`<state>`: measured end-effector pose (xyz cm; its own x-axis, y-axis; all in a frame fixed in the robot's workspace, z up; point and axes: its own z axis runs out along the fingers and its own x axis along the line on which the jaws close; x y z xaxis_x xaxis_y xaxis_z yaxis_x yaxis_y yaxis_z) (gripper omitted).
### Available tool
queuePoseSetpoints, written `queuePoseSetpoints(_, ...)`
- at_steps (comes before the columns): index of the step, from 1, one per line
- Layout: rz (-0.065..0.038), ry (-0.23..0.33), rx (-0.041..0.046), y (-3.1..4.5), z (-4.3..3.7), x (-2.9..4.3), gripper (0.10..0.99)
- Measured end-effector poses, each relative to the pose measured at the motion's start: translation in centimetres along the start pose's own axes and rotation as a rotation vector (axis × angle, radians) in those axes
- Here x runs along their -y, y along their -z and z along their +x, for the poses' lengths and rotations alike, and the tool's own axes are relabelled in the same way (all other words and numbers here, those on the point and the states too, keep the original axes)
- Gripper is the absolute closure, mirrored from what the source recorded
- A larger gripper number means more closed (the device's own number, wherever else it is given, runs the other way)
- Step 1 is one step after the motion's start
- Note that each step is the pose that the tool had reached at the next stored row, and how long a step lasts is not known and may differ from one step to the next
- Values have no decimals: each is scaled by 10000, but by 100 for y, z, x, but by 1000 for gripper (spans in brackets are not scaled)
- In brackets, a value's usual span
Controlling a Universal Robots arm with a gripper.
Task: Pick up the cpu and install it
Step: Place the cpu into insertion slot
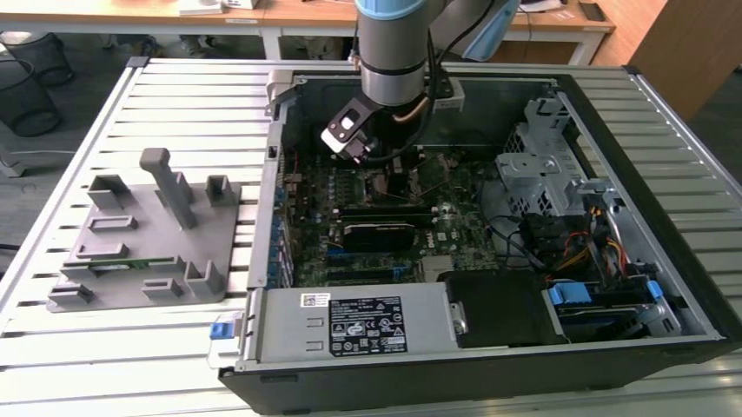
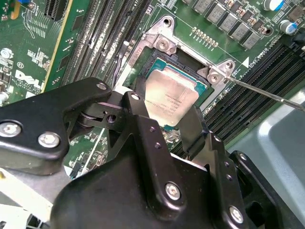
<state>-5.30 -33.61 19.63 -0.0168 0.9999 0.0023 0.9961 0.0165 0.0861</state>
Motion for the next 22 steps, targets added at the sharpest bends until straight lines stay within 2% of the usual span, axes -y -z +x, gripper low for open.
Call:
queuePoseSetpoints(9, -1, -15, -60, -23, 0, 2, 561)
queuePoseSetpoints(14, 2, -28, -120, -6, 3, -1, 561)
queuePoseSetpoints(22, 23, -150, -101, 5, -14, 0, 561)
